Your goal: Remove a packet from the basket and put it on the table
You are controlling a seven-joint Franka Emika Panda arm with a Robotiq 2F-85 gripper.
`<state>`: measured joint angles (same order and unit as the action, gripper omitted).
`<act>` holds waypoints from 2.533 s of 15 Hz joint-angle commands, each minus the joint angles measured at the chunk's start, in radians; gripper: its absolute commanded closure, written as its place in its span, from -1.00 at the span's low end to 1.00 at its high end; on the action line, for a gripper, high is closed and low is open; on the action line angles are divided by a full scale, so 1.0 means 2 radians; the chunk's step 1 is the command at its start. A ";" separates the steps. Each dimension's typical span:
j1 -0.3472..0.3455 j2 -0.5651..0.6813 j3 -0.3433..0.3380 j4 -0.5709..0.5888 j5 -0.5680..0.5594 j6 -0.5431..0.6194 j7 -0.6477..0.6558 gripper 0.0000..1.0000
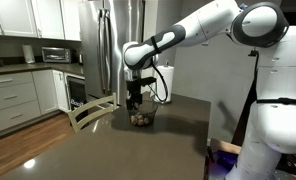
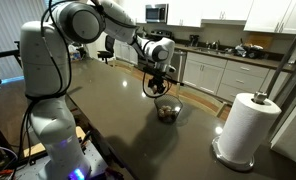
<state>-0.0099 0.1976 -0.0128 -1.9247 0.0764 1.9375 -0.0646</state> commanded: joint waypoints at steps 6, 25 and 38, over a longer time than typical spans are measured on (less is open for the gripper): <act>0.024 0.015 0.031 0.009 -0.028 -0.017 -0.050 0.90; 0.028 0.078 0.053 0.003 -0.040 0.067 -0.139 0.89; 0.031 0.101 0.061 0.005 -0.044 0.063 -0.135 -0.24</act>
<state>0.0554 0.3923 0.1053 -1.9244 0.0030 2.0539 -0.3142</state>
